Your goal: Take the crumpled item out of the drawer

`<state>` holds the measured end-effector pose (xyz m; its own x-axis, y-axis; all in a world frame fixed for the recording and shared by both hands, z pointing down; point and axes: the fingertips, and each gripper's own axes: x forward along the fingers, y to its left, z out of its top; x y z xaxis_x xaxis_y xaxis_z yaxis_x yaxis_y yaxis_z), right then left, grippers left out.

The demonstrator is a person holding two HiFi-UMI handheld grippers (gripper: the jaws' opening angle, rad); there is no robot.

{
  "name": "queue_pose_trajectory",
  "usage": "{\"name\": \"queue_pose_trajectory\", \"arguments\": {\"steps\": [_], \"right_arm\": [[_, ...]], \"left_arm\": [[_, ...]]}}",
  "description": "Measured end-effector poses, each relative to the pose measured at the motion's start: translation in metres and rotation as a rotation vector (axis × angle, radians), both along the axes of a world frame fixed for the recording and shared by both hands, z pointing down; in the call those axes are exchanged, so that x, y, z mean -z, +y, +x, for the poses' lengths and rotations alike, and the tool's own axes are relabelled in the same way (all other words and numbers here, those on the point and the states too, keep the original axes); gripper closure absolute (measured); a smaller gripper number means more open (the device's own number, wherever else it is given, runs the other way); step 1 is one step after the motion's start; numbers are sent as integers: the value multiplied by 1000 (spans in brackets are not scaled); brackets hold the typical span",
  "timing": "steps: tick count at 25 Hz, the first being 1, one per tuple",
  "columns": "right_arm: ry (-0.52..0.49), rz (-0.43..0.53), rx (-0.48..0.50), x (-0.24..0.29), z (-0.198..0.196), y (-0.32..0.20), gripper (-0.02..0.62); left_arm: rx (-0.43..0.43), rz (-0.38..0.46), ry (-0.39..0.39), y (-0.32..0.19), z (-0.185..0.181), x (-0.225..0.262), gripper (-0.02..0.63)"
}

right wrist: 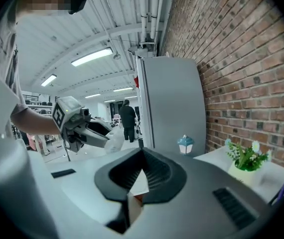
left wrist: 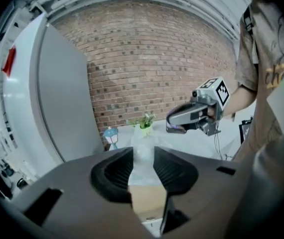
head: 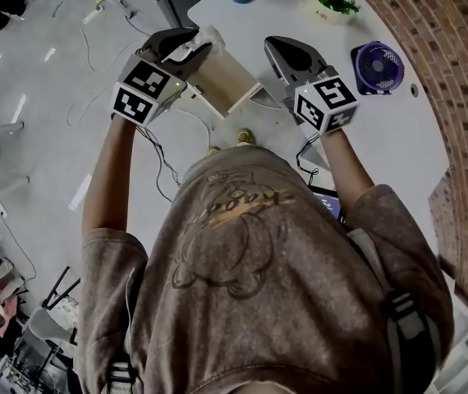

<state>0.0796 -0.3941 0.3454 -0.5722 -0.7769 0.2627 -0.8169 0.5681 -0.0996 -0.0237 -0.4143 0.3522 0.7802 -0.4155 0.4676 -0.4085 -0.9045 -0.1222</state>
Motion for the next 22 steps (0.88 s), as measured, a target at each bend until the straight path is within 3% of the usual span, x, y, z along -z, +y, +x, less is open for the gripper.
{"name": "queue_pose_trajectory", "arguments": {"steps": [9, 22], "right_arm": [[-22, 37, 79, 23, -19, -1, 598], [-5, 15, 107, 14, -21, 10, 598]], "left_arm": [[173, -37, 252, 22, -29, 38, 479], [340, -115, 483, 37, -54, 37, 479]]}}
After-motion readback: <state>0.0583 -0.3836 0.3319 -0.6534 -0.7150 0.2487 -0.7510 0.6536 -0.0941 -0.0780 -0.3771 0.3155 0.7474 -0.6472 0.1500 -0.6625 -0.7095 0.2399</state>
